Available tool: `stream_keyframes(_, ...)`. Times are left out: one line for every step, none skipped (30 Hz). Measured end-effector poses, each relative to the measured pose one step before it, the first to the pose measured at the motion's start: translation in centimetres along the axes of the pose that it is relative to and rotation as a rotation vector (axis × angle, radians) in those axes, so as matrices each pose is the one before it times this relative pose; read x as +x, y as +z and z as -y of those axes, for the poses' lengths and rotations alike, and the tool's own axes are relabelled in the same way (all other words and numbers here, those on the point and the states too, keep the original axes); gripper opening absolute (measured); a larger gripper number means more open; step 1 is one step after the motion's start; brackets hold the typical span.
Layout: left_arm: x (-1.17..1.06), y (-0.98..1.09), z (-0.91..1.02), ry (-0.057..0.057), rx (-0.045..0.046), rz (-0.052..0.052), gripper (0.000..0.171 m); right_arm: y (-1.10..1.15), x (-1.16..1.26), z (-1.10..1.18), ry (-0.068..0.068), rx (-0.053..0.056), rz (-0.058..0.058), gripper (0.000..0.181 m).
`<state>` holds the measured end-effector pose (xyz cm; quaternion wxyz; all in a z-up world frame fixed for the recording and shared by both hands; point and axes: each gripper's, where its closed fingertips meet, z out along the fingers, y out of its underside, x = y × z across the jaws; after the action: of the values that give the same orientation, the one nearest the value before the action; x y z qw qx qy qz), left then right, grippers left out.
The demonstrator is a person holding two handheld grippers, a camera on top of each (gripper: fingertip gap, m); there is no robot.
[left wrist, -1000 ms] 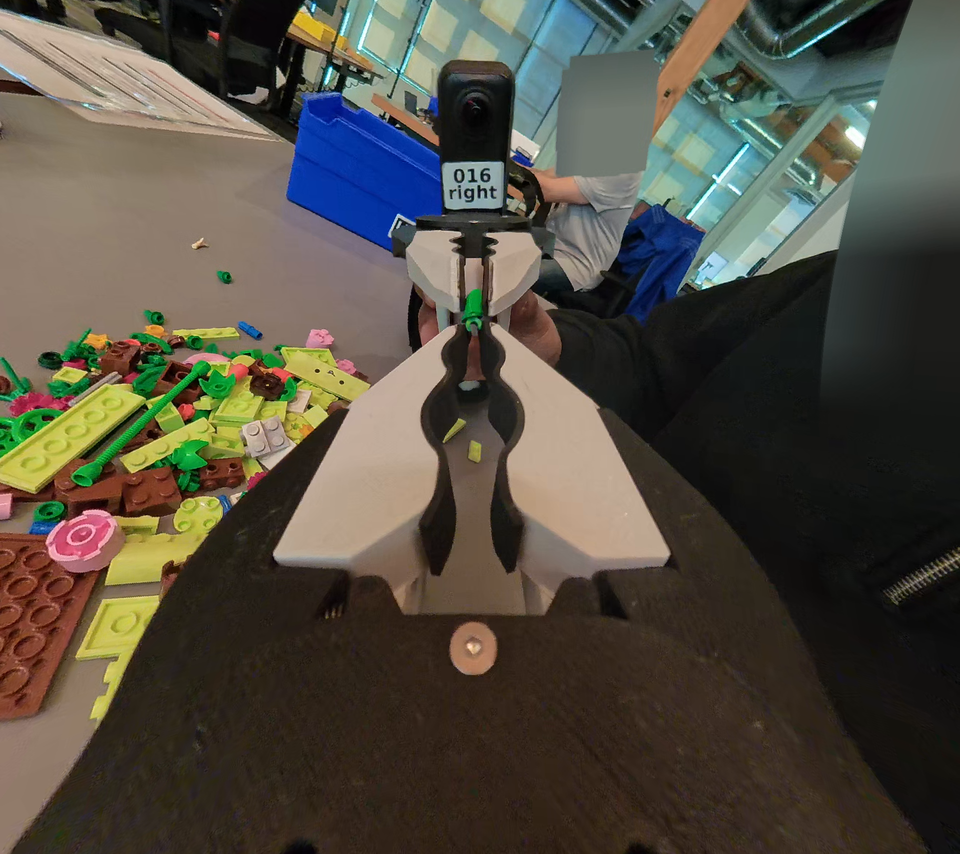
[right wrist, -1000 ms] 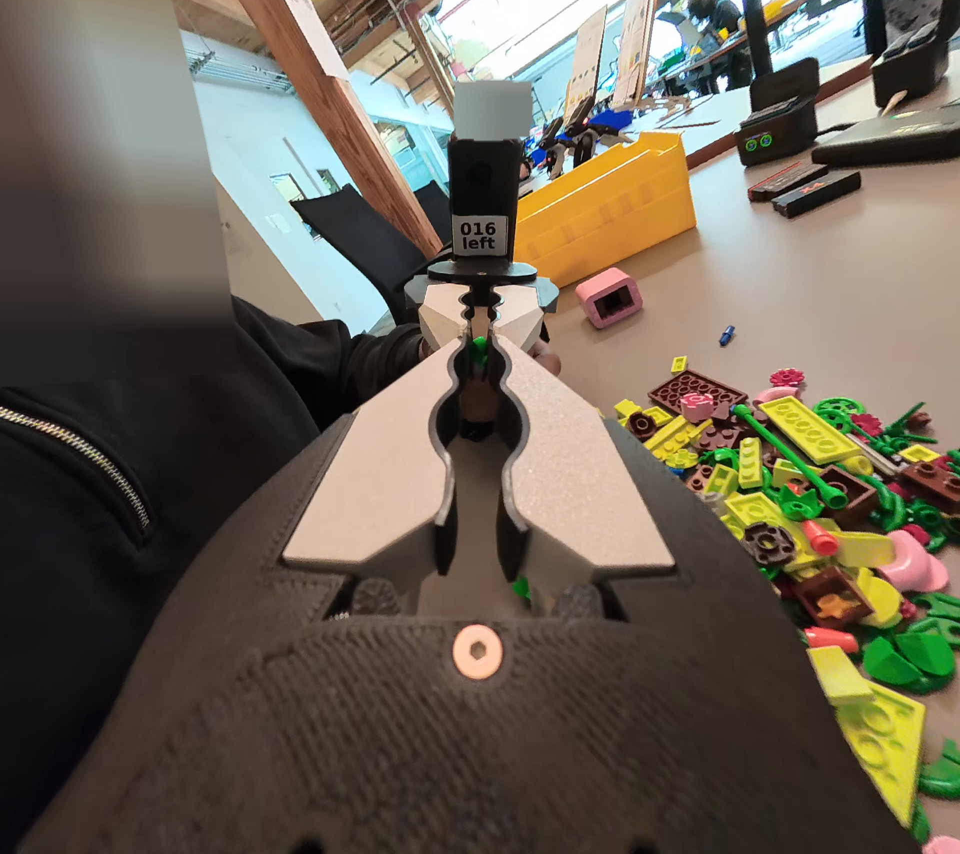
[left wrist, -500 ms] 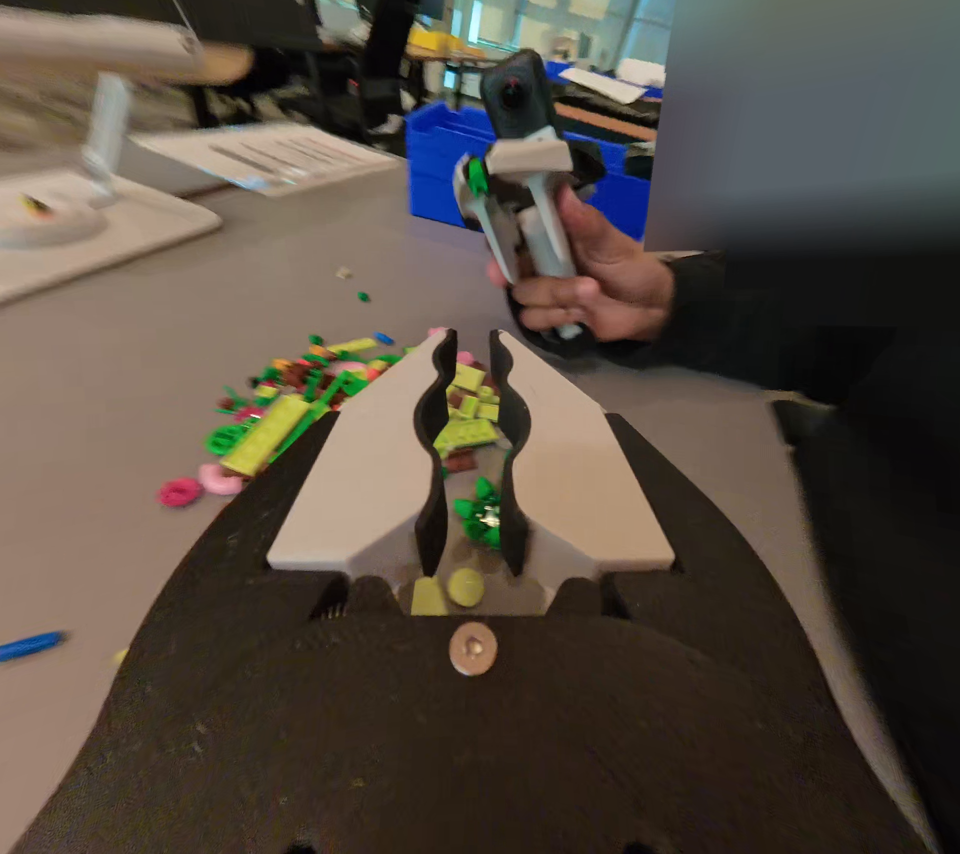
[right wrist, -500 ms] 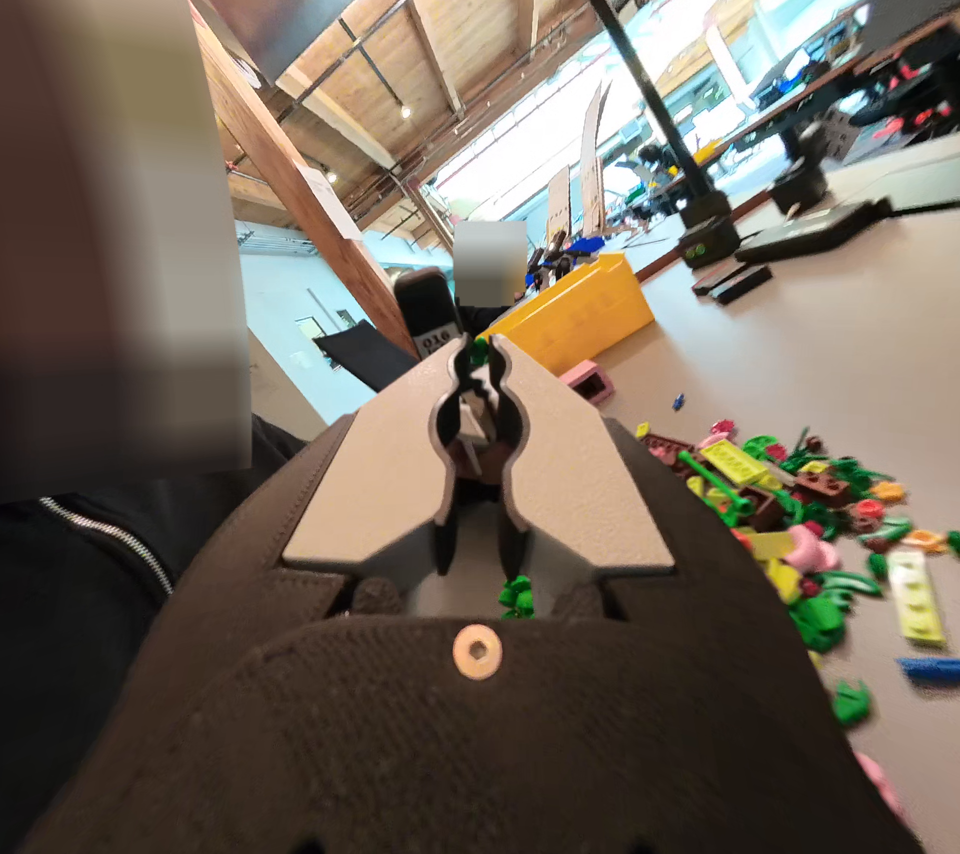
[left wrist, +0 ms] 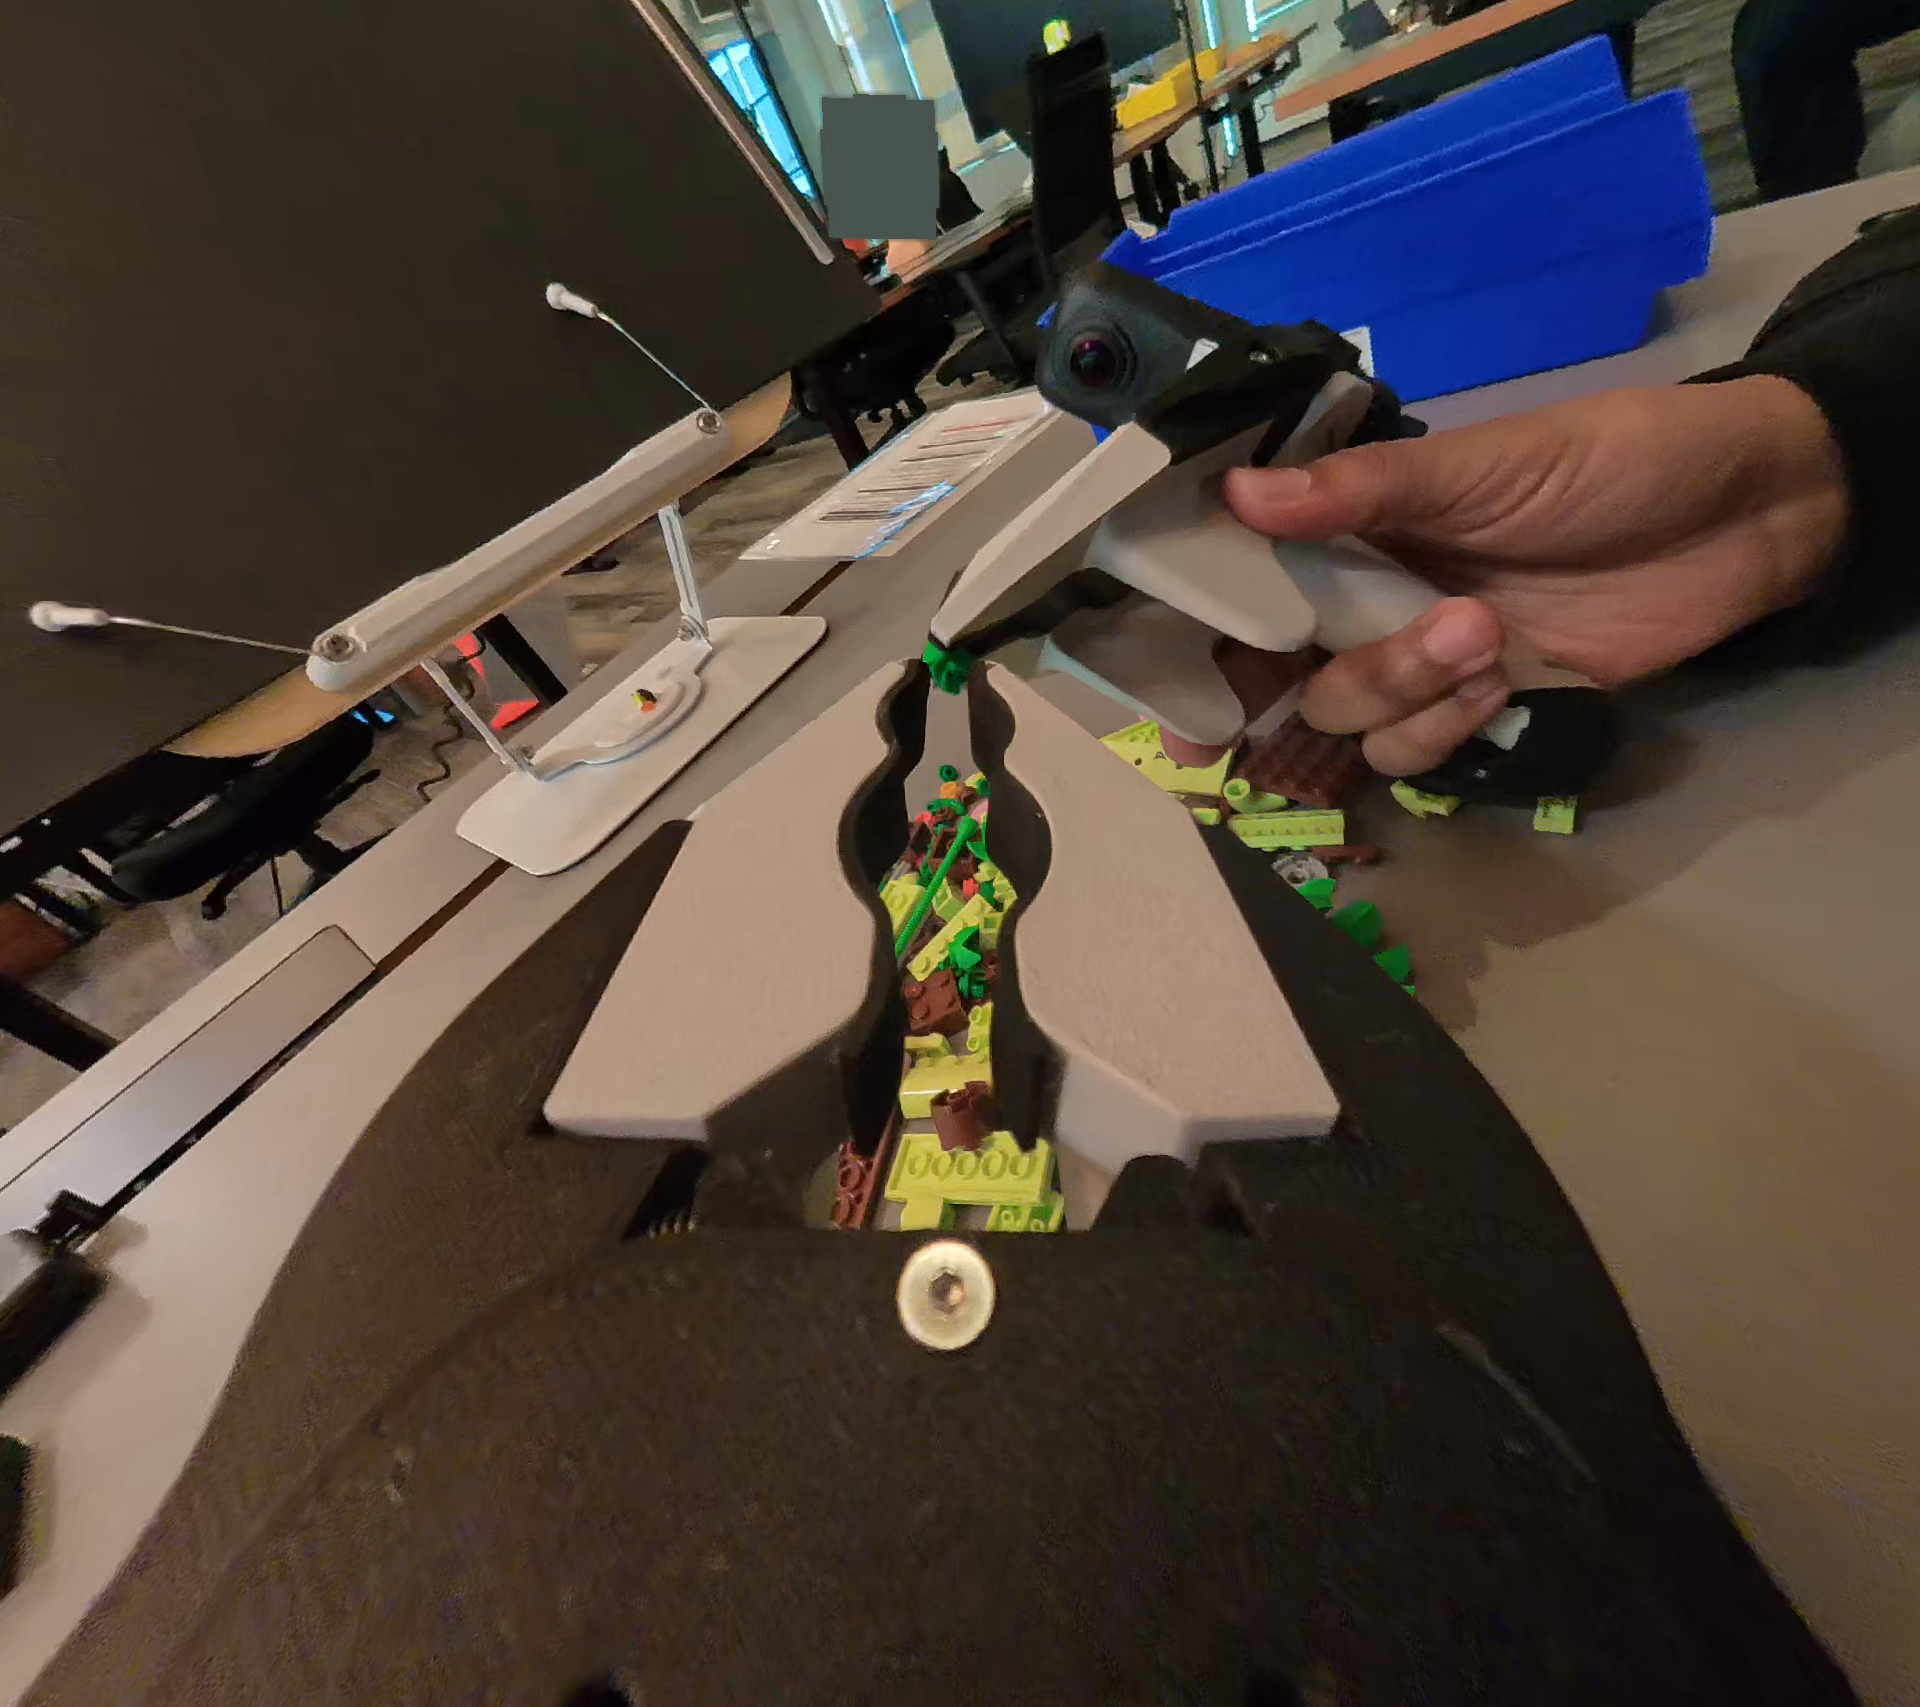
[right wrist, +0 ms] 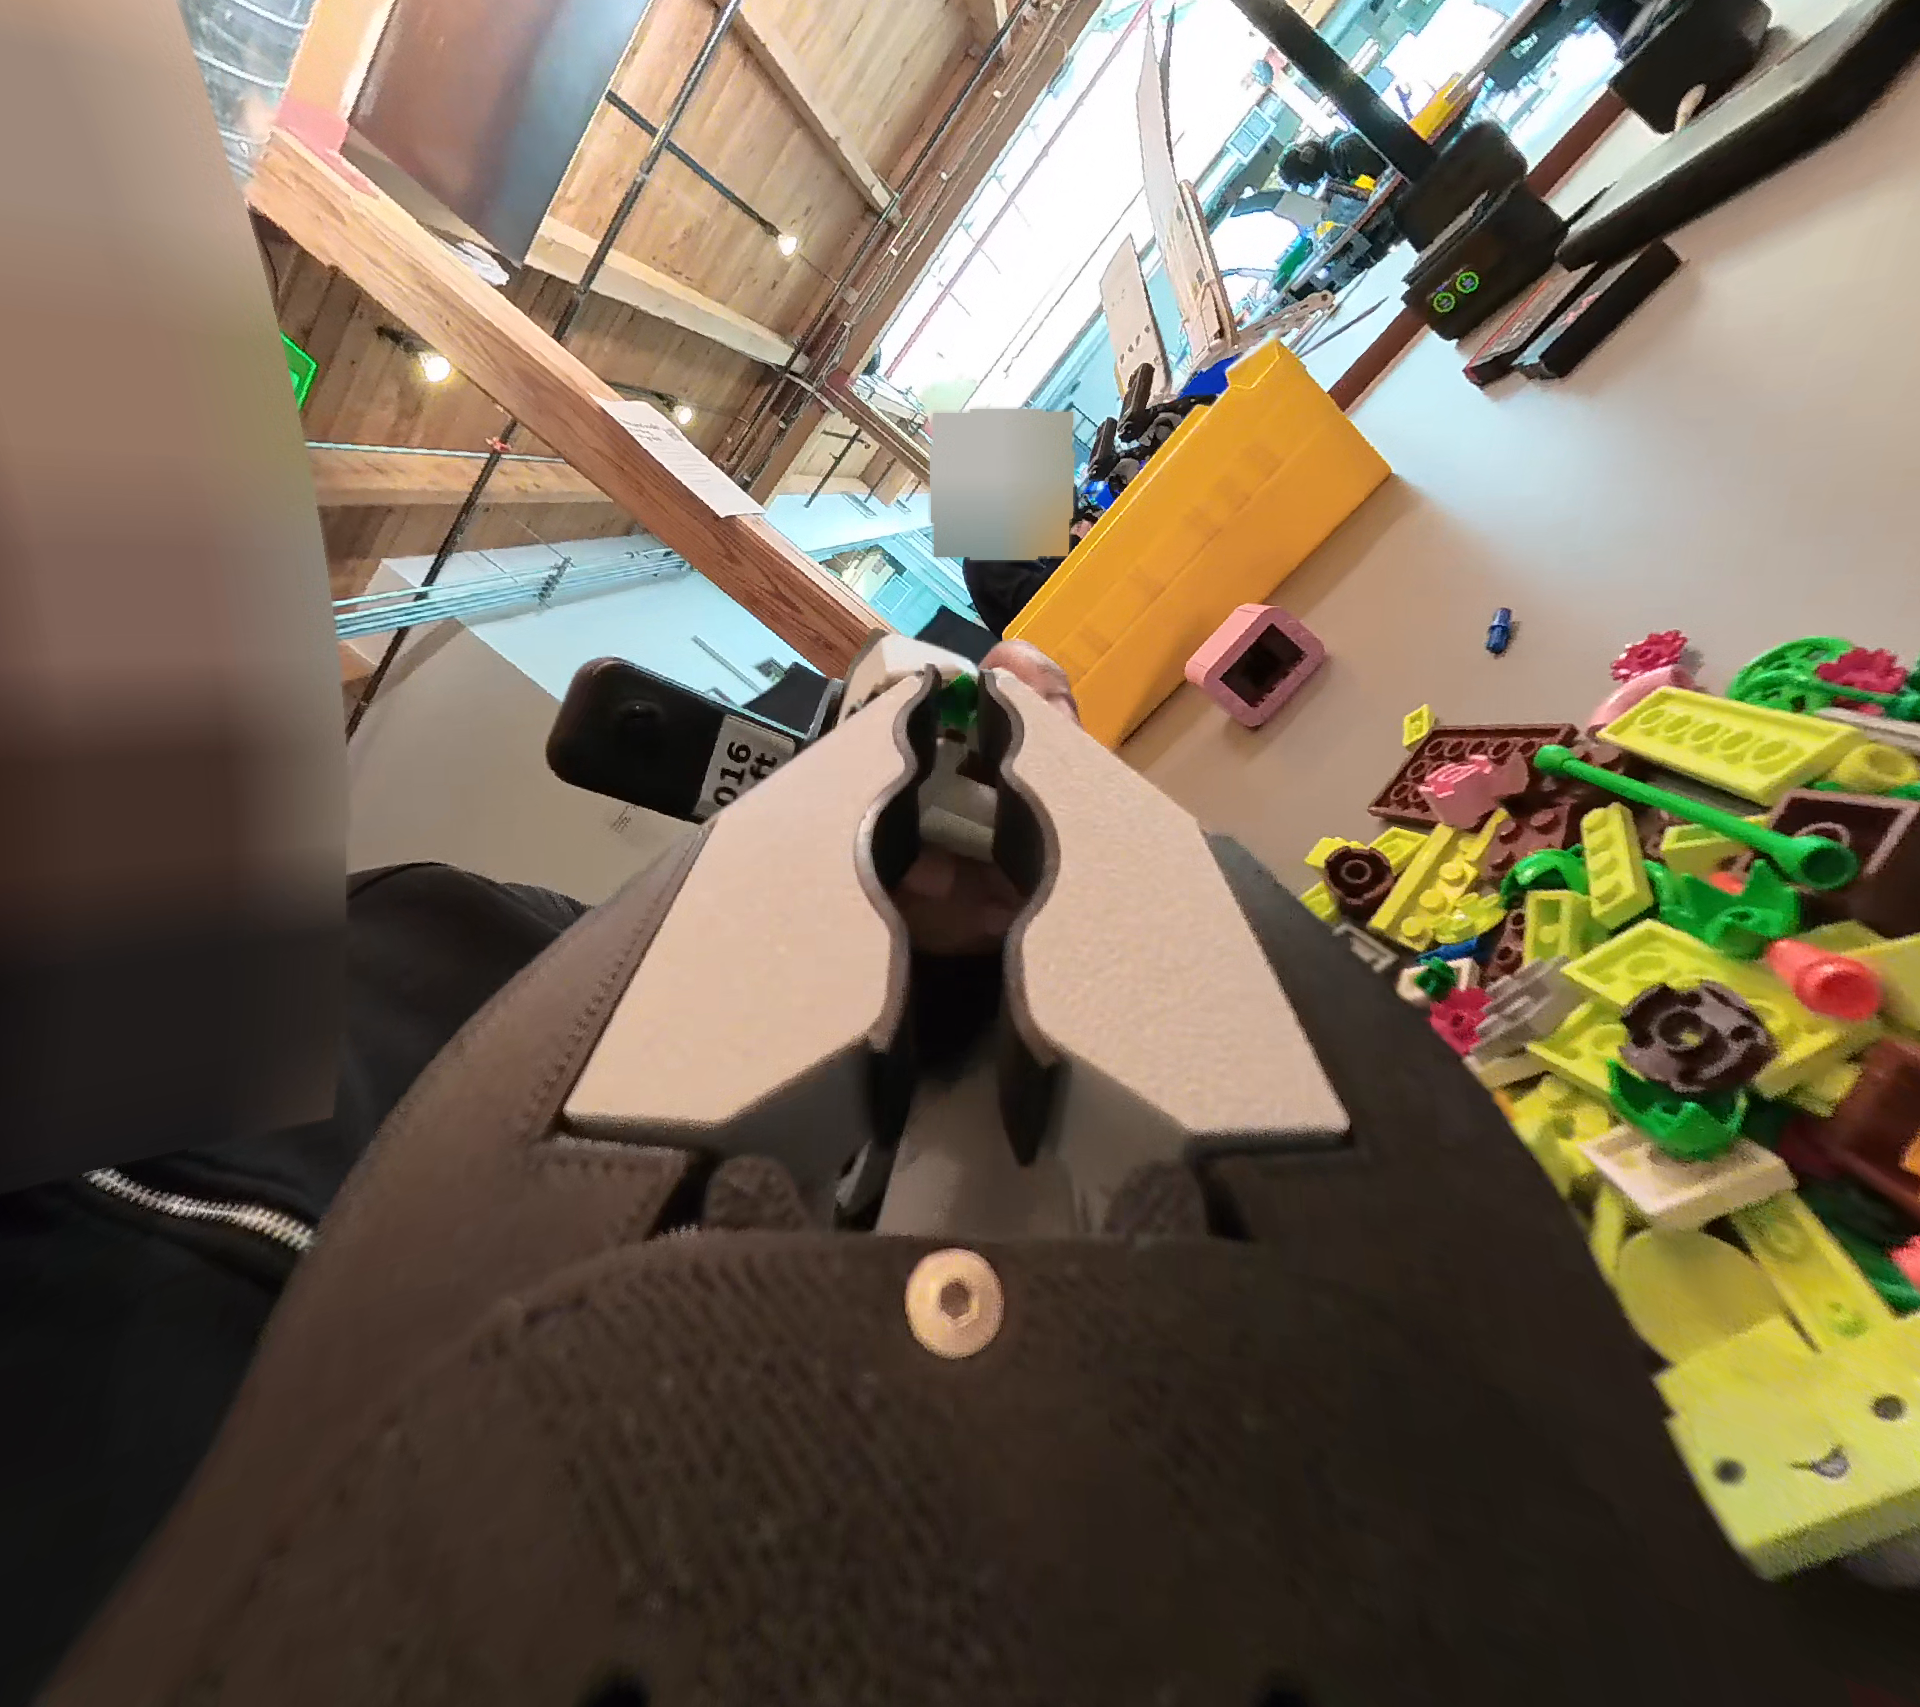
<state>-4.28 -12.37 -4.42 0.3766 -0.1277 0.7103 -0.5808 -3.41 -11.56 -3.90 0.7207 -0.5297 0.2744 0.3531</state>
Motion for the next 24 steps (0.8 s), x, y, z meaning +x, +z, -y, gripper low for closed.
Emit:
stream_keyframes(0.003, -0.058, 0.066, 0.0073, 0.00653, 0.0000, 0.004, 0.063, 0.088, -0.076, 0.0162, 0.0035, -0.0014, 0.004)
stream_keyframes(0.081, 0.054, -0.161, 0.0057, -0.00678, -0.0058, 0.003, 0.051, 0.019, -0.051, 0.0197, 0.0031, 0.0030, 0.004)
stream_keyframes(0.054, 0.054, -0.208, 0.0059, -0.00896, -0.0035, 0.002, 0.038, 0.088, -0.095, 0.0181, -0.0009, -0.0020, 0.004)
stream_keyframes(0.017, -0.005, -0.047, 0.0095, 0.00308, 0.0008, 0.002, 0.021, 0.128, -0.102, 0.0126, -0.0018, -0.0048, 0.004)
stream_keyframes(0.033, 0.016, -0.105, 0.0093, 0.00028, -0.0019, 0.002, 0.000, 0.082, -0.054, 0.0116, -0.0008, -0.0029, 0.004)
stream_keyframes(-0.021, 0.054, -0.177, 0.0030, -0.00752, -0.0018, 0.002, -0.032, 0.127, -0.018, 0.0124, -0.0003, -0.0070, 0.004)
stream_keyframes(-0.059, 0.044, -0.114, -0.0042, -0.00714, -0.0001, 0.001, -0.044, 0.130, 0.006, 0.0088, -0.0006, -0.0071, 0.004)
stream_keyframes(-0.025, 0.012, 0.049, -0.0043, -0.00025, -0.0018, 0.001, -0.060, 0.026, 0.022, 0.0081, -0.0011, -0.0004, 0.004)
stream_keyframes(0.082, -0.006, 0.092, 0.0003, 0.00055, -0.0048, 0.000, -0.017, -0.074, -0.023, 0.0093, -0.0034, 0.0061, 0.004)
stream_keyframes(0.019, -0.001, 0.073, 0.0058, 0.00030, 0.0030, 0.000, -0.008, -0.079, -0.003, 0.0108, -0.0017, 0.0063, 0.004)
stream_keyframes(0.039, -0.013, 0.063, 0.0130, 0.00092, 0.0036, 0.000, -0.021, -0.065, -0.002, 0.0091, -0.0006, 0.0051, 0.004)
stream_keyframes(0.058, -0.018, 0.035, 0.0159, -0.00090, 0.0015, 0.000, -0.015, -0.053, -0.039, 0.0062, -0.0028, 0.0051, 0.004)
stream_keyframes(0.058, -0.019, 0.025, 0.0130, -0.00176, 0.0012, 0.000, -0.019, -0.040, -0.059, 0.0061, -0.0048, 0.0047, 0.004)
stream_keyframes(0.061, 0.000, 0.026, 0.0104, -0.00093, 0.0003, 0.000, -0.022, -0.019, -0.065, 0.0069, -0.0061, 0.0043, 0.004)
stream_keyframes(0.075, -0.023, 0.055, 0.0103, 0.00177, -0.0001, 0.000, -0.027, 0.009, -0.078, 0.0092, -0.0091, 0.0034, 0.005)
stream_keyframes(0.097, -0.012, -0.009, 0.0125, -0.00380, -0.0017, 0.000, -0.032, -0.017, -0.101, 0.0112, -0.0105, 0.0050, 0.006)
stream_keyframes(0.099, 0.006, -0.091, 0.0174, -0.00874, -0.0010, 0.000, -0.038, -0.014, -0.111, 0.0135, -0.0126, 0.0044, 0.005)
stream_keyframes(0.127, -0.010, -0.025, 0.0218, -0.00373, -0.0001, 0.000, -0.061, 0.037, -0.104, 0.0132, -0.0136, -0.0005, 0.004)
stream_keyframes(0.135, -0.049, 0.090, 0.0232, 0.00000, 0.0004, 0.000, -0.067, -0.054, -0.132, 0.0054, -0.0163, 0.0039, 0.004)
stream_keyframes(0.105, -0.036, 0.095, 0.0180, -0.00154, 0.0016, 0.000, -0.049, -0.101, -0.116, 0.0046, -0.0167, 0.0048, 0.004)
stream_keyframes(0.065, -0.047, 0.185, 0.0119, 0.00359, 0.0044, 0.000, -0.044, -0.138, -0.082, 0.0036, -0.0140, 0.0034, 0.004)
stream_keyframes(0.014, -0.047, 0.231, 0.0073, 0.00611, 0.0075, 0.000, -0.019, -0.207, -0.033, -0.0002, -0.0107, 0.0045, 0.004)
stream_keyframes(0.025, -0.035, 0.285, 0.0004, 0.00956, 0.0042, 0.000, -0.020, -0.259, 0.001, 0.0010, -0.0073, 0.0058, 0.004)
stream_keyframes(0.019, -0.033, 0.267, -0.0007, 0.00998, 0.0002, 0.000, -0.014, -0.272, 0.010, 0.0013, -0.0048, 0.0071, 0.003)
